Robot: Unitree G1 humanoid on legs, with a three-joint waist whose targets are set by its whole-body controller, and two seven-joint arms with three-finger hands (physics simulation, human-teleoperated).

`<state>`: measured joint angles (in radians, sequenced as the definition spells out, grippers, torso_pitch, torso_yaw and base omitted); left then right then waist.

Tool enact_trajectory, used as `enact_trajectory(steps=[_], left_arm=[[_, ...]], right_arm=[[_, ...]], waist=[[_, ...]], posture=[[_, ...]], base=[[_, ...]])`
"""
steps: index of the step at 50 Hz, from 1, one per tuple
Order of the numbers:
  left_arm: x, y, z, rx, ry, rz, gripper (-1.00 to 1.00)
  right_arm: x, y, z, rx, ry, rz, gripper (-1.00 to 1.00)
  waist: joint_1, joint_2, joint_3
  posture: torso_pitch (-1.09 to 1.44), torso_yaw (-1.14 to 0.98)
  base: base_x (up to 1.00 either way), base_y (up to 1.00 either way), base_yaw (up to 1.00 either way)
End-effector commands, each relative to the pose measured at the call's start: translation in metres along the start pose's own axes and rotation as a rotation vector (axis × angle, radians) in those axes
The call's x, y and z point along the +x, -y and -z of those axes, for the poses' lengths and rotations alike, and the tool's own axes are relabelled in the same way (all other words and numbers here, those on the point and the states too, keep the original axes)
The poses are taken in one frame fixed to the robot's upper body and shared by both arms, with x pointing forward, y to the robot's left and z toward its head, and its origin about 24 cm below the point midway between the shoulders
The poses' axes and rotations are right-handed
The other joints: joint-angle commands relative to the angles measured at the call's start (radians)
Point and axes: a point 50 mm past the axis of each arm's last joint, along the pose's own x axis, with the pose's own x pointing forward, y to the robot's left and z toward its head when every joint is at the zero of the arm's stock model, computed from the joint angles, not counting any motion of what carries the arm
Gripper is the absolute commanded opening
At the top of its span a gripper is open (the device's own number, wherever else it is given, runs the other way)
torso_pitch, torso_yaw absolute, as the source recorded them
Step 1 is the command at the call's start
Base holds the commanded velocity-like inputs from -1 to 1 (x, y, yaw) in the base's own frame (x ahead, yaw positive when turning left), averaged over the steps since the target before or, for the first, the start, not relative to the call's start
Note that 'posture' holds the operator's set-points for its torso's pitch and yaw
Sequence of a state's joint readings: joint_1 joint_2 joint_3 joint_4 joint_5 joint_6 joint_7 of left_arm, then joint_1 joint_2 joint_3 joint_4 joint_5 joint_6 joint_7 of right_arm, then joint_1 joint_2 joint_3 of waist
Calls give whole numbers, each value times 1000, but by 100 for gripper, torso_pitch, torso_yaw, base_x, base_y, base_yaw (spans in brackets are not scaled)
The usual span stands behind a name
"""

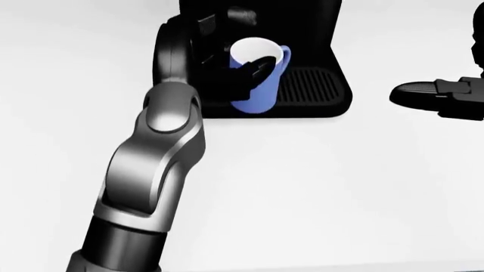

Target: Pick the mug from under the coffee machine dispenser and place it on the counter.

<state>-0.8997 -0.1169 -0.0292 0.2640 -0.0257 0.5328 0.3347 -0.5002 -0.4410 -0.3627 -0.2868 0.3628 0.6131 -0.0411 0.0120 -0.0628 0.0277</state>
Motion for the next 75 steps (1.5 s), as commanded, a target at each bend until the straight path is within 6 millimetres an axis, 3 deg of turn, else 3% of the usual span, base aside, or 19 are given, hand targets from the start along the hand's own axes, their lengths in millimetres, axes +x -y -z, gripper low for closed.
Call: enact_trajectory(steps=[1,4,6,7,8,31,42,64,75], left_arm=[[-2,4,-18,-9,77,17,-34],[-2,5,-19,-11,77,18,-40],[-3,5,-21,-12,80,22,-55],[-4,5,-22,-13,82,23,-92],[-4,5,-23,-14,84,24,-100],[-39,-3,-61,-34,140,84,-100],[-47,-12,-61,-89,125,111,-100],[-68,-48,-61,-61,129,85,-100],[-87,-61,-55,-51,112,78,-100]], right_arm=[[0,1,-19,-10,92,3,100],[0,1,-19,-11,92,3,100],[0,1,-19,-11,92,4,100],[0,1,-19,-11,93,4,100],[0,1,-19,-11,93,4,100],[0,2,-21,-13,97,5,100],[0,2,-21,-16,95,4,100],[1,2,-22,-18,95,5,100],[1,2,-22,-20,94,3,100]], waist=[[0,-5,-25],[0,-5,-25],[0,-5,-26],[0,-5,-26],[0,-5,-26],[-3,1,-15],[-4,2,-11],[-5,12,-10],[-5,18,-10]], posture=[[0,0],[0,0],[0,0],[0,0],[0,0],[0,0],[0,0],[0,0],[0,0]], base=[[0,0,0],[0,0,0],[0,0,0],[0,0,0],[0,0,0],[0,0,0],[0,0,0],[0,0,0],[0,0,0]])
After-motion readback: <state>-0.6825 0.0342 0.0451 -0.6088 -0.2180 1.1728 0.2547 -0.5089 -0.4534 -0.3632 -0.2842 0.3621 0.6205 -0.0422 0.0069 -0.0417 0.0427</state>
